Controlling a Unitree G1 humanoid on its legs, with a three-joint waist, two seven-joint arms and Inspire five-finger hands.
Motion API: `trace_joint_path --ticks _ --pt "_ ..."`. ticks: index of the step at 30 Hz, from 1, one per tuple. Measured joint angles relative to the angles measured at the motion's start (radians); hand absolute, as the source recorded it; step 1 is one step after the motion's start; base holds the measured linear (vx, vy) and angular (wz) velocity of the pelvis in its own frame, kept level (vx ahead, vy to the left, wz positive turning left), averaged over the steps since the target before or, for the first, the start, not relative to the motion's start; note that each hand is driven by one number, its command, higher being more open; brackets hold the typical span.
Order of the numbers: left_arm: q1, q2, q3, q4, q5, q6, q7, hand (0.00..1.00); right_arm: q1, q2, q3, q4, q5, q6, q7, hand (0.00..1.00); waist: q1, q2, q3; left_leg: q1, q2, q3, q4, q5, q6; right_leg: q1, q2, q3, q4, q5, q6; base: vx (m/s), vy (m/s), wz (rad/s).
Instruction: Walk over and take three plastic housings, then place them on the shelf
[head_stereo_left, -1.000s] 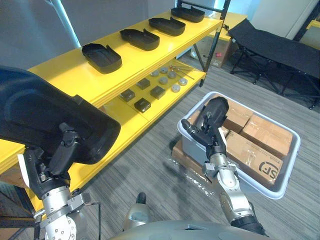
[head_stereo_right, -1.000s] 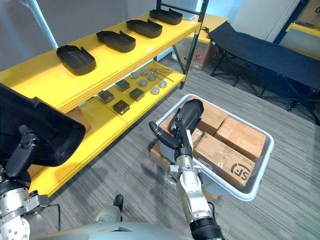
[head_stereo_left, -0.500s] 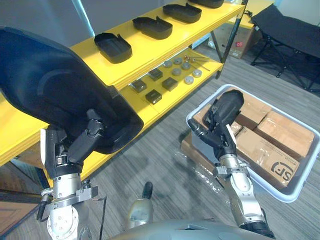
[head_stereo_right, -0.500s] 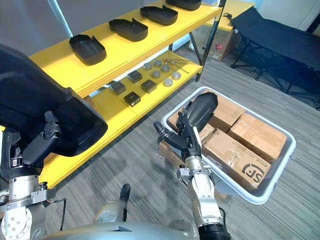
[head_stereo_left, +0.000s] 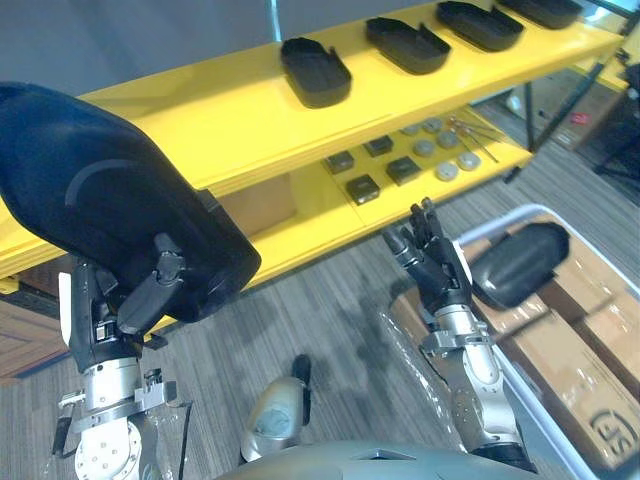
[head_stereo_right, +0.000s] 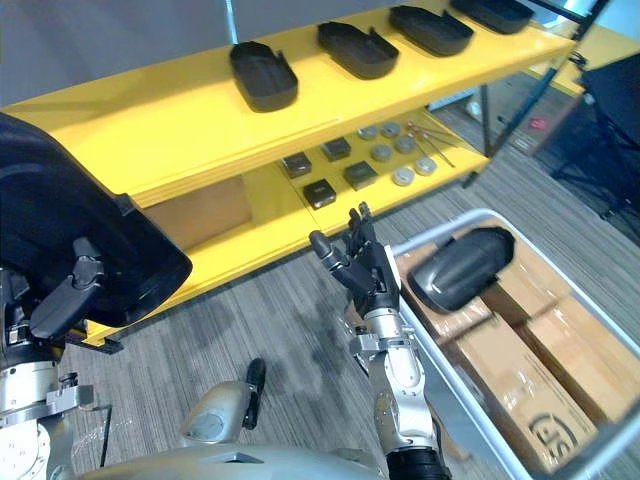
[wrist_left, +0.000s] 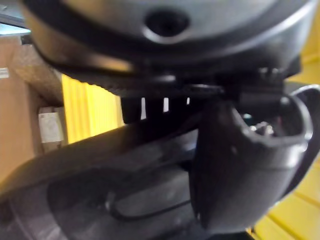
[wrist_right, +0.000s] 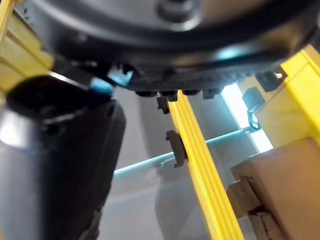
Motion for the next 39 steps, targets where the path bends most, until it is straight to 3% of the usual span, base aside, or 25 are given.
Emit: trace_joint_path --ticks 2,3,5,7,8,9,11,13,14,15,17,20,23,27,28,31,32,33,35,37,38,39 --pt "-0.031 0.007 0.020 -0.001 0.030 -0.002 0.016 0.00 -0.012 0.009 -0.010 0.001 -0.002 -0.014 0.000 1.00 -0.006 -0.004 -0.001 0.033 -0.010 -0.028 -0.027 -0.019 0.019 -0.083 -0.020 0.115 0.146 0.145 -0.023 0.25 0.119 0.39" --pt "-0.055 0.030 0.025 0.000 0.037 0.000 0.045 0.00 -0.029 0.016 -0.014 0.005 -0.014 -0.016 0.003 1.00 -0.032 -0.001 0.001 0.080 -0.018 -0.070 -0.071 -0.020 0.033 -0.165 -0.025 0.189 0.271 0.089 -0.042 0.31 0.066 0.43" --pt "-0.088 0.044 0.027 0.001 0.034 0.002 0.057 0.00 -0.039 0.015 -0.021 0.004 -0.041 -0.019 0.005 1.00 -0.058 0.004 0.002 0.128 -0.015 -0.110 -0.104 -0.021 0.036 -0.220 0.015 0.227 0.281 -0.016 -0.072 0.31 0.041 0.60" --pt "-0.159 0.068 0.024 0.004 0.028 0.006 0.056 0.00 -0.038 0.014 -0.049 -0.004 -0.040 -0.020 0.008 1.00 -0.090 0.022 0.008 0.176 -0.003 -0.183 -0.123 -0.042 0.035 -0.296 0.128 0.305 0.098 -0.065 -0.111 0.27 -0.020 0.86" --pt "-0.177 0.073 0.021 0.006 0.029 0.006 0.058 0.00 -0.036 0.012 -0.060 -0.015 -0.039 -0.020 0.006 1.00 -0.097 0.023 0.007 0.176 0.000 -0.199 -0.122 -0.049 0.035 -0.319 0.160 0.341 0.032 -0.064 -0.108 0.27 -0.135 1.07" --pt "-0.212 0.081 0.016 0.017 0.037 0.006 0.076 0.00 -0.033 0.008 -0.088 -0.054 -0.037 -0.021 0.005 1.00 -0.116 0.024 0.006 0.175 0.001 -0.238 -0.118 -0.064 0.028 -0.362 0.219 0.427 -0.130 -0.044 -0.085 0.17 -0.109 0.85" --pt "-0.223 0.081 0.016 0.044 0.065 0.011 0.104 0.00 -0.031 0.003 -0.112 -0.085 -0.028 -0.021 0.008 1.00 -0.130 0.017 0.002 0.185 -0.009 -0.270 -0.107 -0.084 0.011 -0.370 0.239 0.471 -0.248 -0.012 -0.071 0.20 -0.186 0.87" --pt "-0.200 0.085 0.019 0.059 0.068 0.014 0.124 0.00 -0.030 0.001 -0.127 -0.109 -0.015 -0.021 0.024 1.00 -0.133 -0.025 -0.026 0.190 -0.048 -0.298 -0.073 -0.120 -0.021 -0.348 0.226 0.475 -0.332 0.062 -0.097 0.28 -0.301 0.86" --pt "-0.193 0.057 0.001 0.078 0.068 0.017 0.125 0.00 -0.036 -0.026 -0.140 -0.110 -0.015 -0.023 0.037 1.00 -0.134 0.004 -0.030 0.188 -0.034 -0.291 -0.038 -0.149 -0.043 -0.312 0.231 0.446 -0.350 0.145 -0.084 0.36 -0.355 0.88" --pt "-0.166 0.036 -0.012 0.078 0.067 0.020 0.115 0.00 -0.038 -0.063 -0.145 -0.109 -0.002 -0.022 0.042 1.00 -0.128 0.045 -0.047 0.183 0.019 -0.252 -0.030 -0.158 -0.058 -0.274 0.267 0.407 -0.402 0.153 -0.097 0.35 -0.325 0.69" --pt "-0.148 0.030 -0.012 0.077 0.067 0.020 0.108 0.00 -0.055 -0.095 -0.154 -0.109 0.006 -0.012 0.055 1.00 -0.108 0.075 -0.063 0.197 0.072 -0.224 -0.059 -0.150 -0.078 -0.231 0.312 0.378 -0.472 0.171 -0.119 0.27 -0.218 0.32" --pt "-0.144 0.018 -0.012 0.064 0.067 0.019 0.091 0.00 -0.097 -0.108 -0.157 -0.108 0.011 0.004 0.058 1.00 -0.097 0.077 -0.064 0.240 0.117 -0.182 -0.112 -0.139 -0.092 -0.179 0.355 0.355 -0.525 0.177 -0.127 0.16 -0.134 0.15" --pt "-0.143 0.007 -0.012 0.063 0.067 0.019 0.082 0.00 -0.117 -0.103 -0.160 -0.109 0.044 0.005 0.064 1.00 -0.088 0.076 -0.065 0.238 0.118 -0.158 -0.116 -0.140 -0.091 -0.178 0.354 0.363 -0.543 0.179 -0.129 0.06 -0.012 -0.09" --pt "-0.130 -0.014 -0.014 0.062 0.067 0.020 0.069 0.00 -0.087 -0.034 -0.172 -0.109 0.060 0.005 0.063 1.00 -0.097 0.074 -0.065 0.214 0.111 -0.121 -0.065 -0.170 -0.068 -0.166 0.350 0.356 -0.567 0.179 -0.126 -0.01 0.052 0.00" --pt "-0.124 -0.014 -0.016 0.063 0.066 0.019 0.062 0.00 -0.066 -0.008 -0.169 -0.108 0.072 0.005 0.062 1.00 -0.096 0.075 -0.056 0.187 0.110 -0.112 0.028 -0.188 -0.069 -0.148 0.349 0.359 -0.570 0.164 -0.139 -0.02 0.044 0.09" --pt "-0.122 -0.021 -0.027 0.068 0.066 0.019 0.053 0.00 -0.037 0.008 -0.172 -0.105 0.078 0.004 0.060 1.00 -0.104 0.072 -0.018 0.107 0.113 -0.038 0.285 -0.191 -0.073 -0.084 0.322 0.355 -0.574 0.154 -0.137 -0.05 0.080 0.12" --pt "-0.118 -0.022 -0.028 0.068 0.066 0.018 0.050 0.00 -0.030 0.007 -0.178 -0.105 0.078 0.003 0.064 1.00 -0.109 0.067 -0.010 0.094 0.121 -0.010 0.311 -0.200 -0.047 -0.069 0.307 0.349 -0.571 0.149 -0.134 -0.07 0.075 0.01" --pt "-0.113 -0.020 -0.029 0.068 0.066 0.013 0.050 0.00 -0.028 0.009 -0.184 -0.105 0.078 0.000 0.075 1.00 -0.115 0.066 -0.011 0.095 0.148 0.017 0.285 -0.213 -0.019 -0.070 0.297 0.350 -0.569 0.141 -0.132 -0.09 0.094 0.00" --pt "-0.115 -0.019 -0.051 0.069 0.066 0.012 0.053 0.00 -0.029 0.008 -0.194 -0.110 0.079 -0.023 0.084 1.00 -0.144 0.064 -0.010 0.083 0.198 0.055 0.207 -0.210 -0.007 -0.060 0.248 0.358 -0.565 0.132 -0.122 -0.01 0.196 -0.01" --pt "-0.117 -0.017 -0.086 0.070 0.067 0.012 0.047 0.00 -0.029 -0.003 -0.196 -0.115 0.079 -0.035 0.084 1.00 -0.159 0.061 -0.011 0.096 0.209 0.055 0.112 -0.167 -0.020 -0.088 0.195 0.386 -0.536 0.124 -0.102 0.02 0.307 -0.26" --pt "-0.116 -0.017 -0.108 0.071 0.067 0.013 0.039 0.00 -0.029 -0.017 -0.196 -0.115 0.079 -0.036 0.084 1.00 -0.159 0.070 -0.016 0.122 0.205 0.025 0.050 -0.132 -0.039 -0.105 0.166 0.421 -0.517 0.122 -0.076 0.04 0.444 -0.60" --pt "-0.114 -0.017 -0.123 0.072 0.067 0.013 0.027 0.00 -0.029 -0.036 -0.192 -0.115 0.079 -0.035 0.085 1.00 -0.159 0.097 -0.033 0.154 0.203 0.009 0.001 -0.111 -0.052 -0.127 0.160 0.451 -0.515 0.127 -0.042 0.05 0.487 -0.70"
